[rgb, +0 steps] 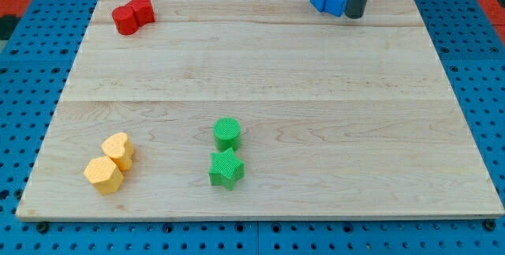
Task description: Slide the green circle and green star down a bit
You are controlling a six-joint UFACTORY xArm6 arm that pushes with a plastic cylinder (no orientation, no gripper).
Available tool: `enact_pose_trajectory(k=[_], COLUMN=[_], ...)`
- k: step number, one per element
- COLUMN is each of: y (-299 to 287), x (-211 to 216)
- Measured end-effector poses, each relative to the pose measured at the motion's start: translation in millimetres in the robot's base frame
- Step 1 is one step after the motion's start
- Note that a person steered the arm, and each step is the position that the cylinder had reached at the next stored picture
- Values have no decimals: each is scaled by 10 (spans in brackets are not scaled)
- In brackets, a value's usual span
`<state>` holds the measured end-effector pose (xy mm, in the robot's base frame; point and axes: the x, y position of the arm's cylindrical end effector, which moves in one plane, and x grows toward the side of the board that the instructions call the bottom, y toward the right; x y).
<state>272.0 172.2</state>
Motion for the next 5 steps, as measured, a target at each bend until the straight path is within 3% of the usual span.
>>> enact_pose_trajectory(k=[1, 3, 4, 5], y=[-292, -972, -1876, -2237], x=[539, 992, 1171, 1612])
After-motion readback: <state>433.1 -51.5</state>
